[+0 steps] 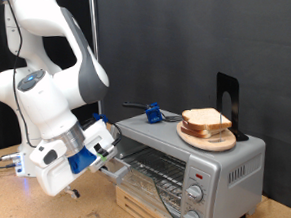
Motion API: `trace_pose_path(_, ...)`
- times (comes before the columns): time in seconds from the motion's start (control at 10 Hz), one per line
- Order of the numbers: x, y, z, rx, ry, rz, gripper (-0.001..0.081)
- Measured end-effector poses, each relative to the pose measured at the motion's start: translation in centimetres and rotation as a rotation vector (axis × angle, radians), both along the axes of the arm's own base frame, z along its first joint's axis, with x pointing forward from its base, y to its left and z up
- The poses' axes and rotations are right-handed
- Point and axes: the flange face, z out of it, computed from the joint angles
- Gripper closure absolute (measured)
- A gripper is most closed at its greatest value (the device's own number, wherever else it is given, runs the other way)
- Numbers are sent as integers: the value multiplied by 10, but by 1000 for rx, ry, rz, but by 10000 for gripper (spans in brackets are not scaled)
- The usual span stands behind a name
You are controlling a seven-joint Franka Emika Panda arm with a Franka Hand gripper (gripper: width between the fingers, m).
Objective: Make a piece of toast with the oven
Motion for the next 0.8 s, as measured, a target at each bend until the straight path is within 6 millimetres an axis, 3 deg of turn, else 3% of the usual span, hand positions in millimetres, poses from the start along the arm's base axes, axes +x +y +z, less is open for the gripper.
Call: trace_pose_path(0.8, -5, -2, 25, 65, 9, 15, -3)
